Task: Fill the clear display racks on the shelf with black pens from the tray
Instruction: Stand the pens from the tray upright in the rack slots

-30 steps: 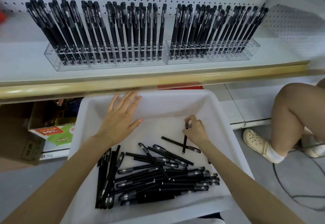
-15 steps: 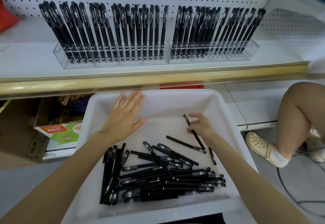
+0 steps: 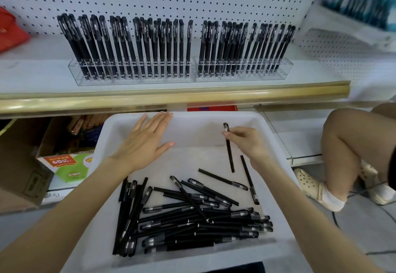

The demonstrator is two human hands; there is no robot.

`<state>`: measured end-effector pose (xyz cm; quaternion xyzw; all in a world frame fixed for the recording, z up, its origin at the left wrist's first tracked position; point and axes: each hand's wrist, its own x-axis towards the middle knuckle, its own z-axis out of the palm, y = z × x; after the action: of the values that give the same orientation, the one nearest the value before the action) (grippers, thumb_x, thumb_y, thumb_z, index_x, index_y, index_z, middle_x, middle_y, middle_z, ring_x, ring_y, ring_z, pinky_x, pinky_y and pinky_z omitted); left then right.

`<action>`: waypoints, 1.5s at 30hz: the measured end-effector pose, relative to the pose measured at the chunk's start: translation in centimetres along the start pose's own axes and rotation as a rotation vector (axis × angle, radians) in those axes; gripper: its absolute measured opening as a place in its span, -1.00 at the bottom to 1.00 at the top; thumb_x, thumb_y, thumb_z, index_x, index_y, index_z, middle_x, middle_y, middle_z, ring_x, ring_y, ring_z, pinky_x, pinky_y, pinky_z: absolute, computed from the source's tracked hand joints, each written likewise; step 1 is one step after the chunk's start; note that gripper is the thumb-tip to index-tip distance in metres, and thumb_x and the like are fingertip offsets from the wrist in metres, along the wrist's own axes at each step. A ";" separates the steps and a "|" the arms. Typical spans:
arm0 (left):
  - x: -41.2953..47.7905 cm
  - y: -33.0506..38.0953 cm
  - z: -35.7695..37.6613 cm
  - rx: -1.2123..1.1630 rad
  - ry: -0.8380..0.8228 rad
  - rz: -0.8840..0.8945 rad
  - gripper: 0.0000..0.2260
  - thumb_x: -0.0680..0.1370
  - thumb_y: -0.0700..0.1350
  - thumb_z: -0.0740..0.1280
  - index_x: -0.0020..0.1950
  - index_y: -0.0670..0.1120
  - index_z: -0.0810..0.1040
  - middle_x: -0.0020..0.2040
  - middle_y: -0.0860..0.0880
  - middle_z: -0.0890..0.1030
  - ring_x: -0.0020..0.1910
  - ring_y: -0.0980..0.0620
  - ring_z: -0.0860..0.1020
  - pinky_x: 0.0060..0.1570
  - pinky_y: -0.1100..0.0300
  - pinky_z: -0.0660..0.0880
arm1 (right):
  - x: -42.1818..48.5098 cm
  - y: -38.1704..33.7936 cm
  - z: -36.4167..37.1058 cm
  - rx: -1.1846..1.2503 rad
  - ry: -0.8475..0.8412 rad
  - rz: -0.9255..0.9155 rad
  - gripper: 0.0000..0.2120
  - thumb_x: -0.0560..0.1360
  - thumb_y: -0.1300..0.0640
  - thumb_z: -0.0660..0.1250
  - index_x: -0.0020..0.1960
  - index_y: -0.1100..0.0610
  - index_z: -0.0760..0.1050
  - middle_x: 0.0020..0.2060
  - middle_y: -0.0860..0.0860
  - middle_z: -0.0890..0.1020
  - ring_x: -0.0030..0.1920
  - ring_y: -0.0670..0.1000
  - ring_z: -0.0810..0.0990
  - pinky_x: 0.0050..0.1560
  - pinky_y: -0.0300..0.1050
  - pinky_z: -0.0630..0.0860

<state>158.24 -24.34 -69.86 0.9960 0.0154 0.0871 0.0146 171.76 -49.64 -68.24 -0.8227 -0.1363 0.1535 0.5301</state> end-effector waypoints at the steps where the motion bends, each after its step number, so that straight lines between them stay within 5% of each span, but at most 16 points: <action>1: 0.2 0.4 -0.4 -0.003 -0.007 0.006 -0.27 0.51 0.30 -0.20 0.58 -0.08 -0.11 0.58 -0.05 0.04 0.55 0.06 -0.04 0.51 0.05 -0.18 | -0.1 -0.6 -0.5 -0.011 0.007 -0.028 -0.81 0.48 0.11 0.43 -0.08 0.25 0.65 -0.20 0.09 0.65 -0.21 -0.11 0.53 -0.20 -0.34 0.41; 6: 1.5 2.8 -2.2 -0.013 -0.011 0.059 -0.30 0.53 0.32 -0.21 0.58 -0.04 -0.11 0.59 -0.02 -0.01 0.55 0.07 -0.05 0.47 0.14 -0.26 | -0.7 -4.2 -3.2 0.013 -0.022 -0.144 -0.80 0.43 0.24 0.48 -0.06 0.34 0.54 -0.23 0.17 0.65 -0.41 -0.14 0.59 -0.42 -0.28 0.50; 11: 3.6 5.2 -5.4 0.000 0.083 0.102 -0.31 0.53 0.29 -0.20 0.58 -0.03 0.01 0.58 -0.01 0.03 0.55 0.06 -0.01 0.45 0.17 -0.28 | -0.9 -8.0 -6.5 -0.069 -0.028 -0.324 -0.63 0.46 0.27 0.44 0.18 0.14 0.36 -0.32 0.16 0.65 -0.42 0.03 0.63 -0.43 -0.14 0.56; 16: 6.5 6.9 -9.3 -0.032 0.114 0.096 -0.36 0.55 0.24 -0.08 0.58 0.00 -0.05 0.58 0.03 -0.04 0.55 0.08 -0.05 0.46 0.14 -0.25 | 0.1 -11.7 -9.1 -0.206 0.000 -0.501 -0.73 0.52 0.19 0.37 0.18 0.06 0.41 -0.31 0.16 0.61 -0.41 -0.01 0.61 -0.34 -0.11 0.59; 20: 10.0 7.0 -10.8 -0.015 0.082 0.120 -0.34 0.53 0.25 -0.08 0.58 0.00 -0.08 0.58 0.03 -0.07 0.55 0.07 -0.07 0.43 0.13 -0.28 | 2.8 -15.2 -11.3 -0.194 0.086 -0.627 -0.69 0.55 0.22 0.32 0.28 0.10 0.42 -0.30 0.16 0.59 -0.38 -0.09 0.61 -0.29 -0.28 0.56; 24: 13.6 5.8 -10.5 -0.035 0.091 0.122 -0.35 0.56 0.25 -0.05 0.58 0.00 -0.07 0.58 0.03 -0.07 0.53 0.11 -0.10 0.41 0.14 -0.32 | 6.9 -17.3 -12.7 -0.148 0.203 -0.654 -0.61 0.52 0.25 0.35 0.31 0.08 0.37 -0.27 0.14 0.60 -0.32 -0.05 0.65 -0.19 -0.24 0.60; 30: 15.9 3.2 -8.7 -0.032 0.018 0.079 -0.36 0.56 0.30 -0.11 0.57 0.05 -0.15 0.57 0.07 -0.13 0.55 0.09 -0.11 0.42 0.13 -0.31 | 11.9 -18.5 -12.4 -0.067 0.235 -0.643 -0.71 0.51 0.29 0.36 0.12 0.18 0.29 -0.26 0.23 0.60 -0.32 0.05 0.66 -0.29 -0.23 0.60; 35: 16.1 2.4 -7.0 -0.069 0.010 0.071 -0.10 0.19 0.49 -0.57 0.47 0.16 -0.32 0.46 0.20 -0.30 0.45 0.17 -0.31 0.28 0.22 -0.49 | 14.8 -17.6 -12.2 -0.206 0.200 -0.654 -0.73 0.50 0.23 0.37 0.08 0.15 0.30 -0.32 0.14 0.64 -0.32 -0.01 0.67 -0.24 -0.24 0.61; 42: 16.2 2.0 -6.5 -0.170 0.051 0.062 -0.31 0.42 0.44 -0.26 0.50 0.21 -0.25 0.47 0.28 -0.25 0.46 0.25 -0.25 0.33 0.27 -0.40 | 16.8 -16.4 -11.7 -0.290 0.128 -0.595 -0.74 0.48 0.21 0.42 0.05 0.20 0.36 -0.29 0.17 0.66 -0.31 -0.01 0.68 -0.24 -0.19 0.63; 45: 16.1 2.0 -6.2 -0.201 0.067 0.052 -0.29 0.40 0.47 -0.28 0.51 0.24 -0.24 0.46 0.31 -0.24 0.49 0.23 -0.22 0.39 0.25 -0.31 | 17.6 -15.3 -10.9 -0.414 0.144 -0.635 -0.72 0.43 0.14 0.46 0.07 0.17 0.47 -0.24 0.12 0.66 -0.30 -0.06 0.67 -0.15 -0.20 0.63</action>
<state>173.05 -25.64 -60.89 0.9861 -0.0186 0.1216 0.1118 191.28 -45.73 -51.92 -0.8378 -0.3747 -0.1074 0.3823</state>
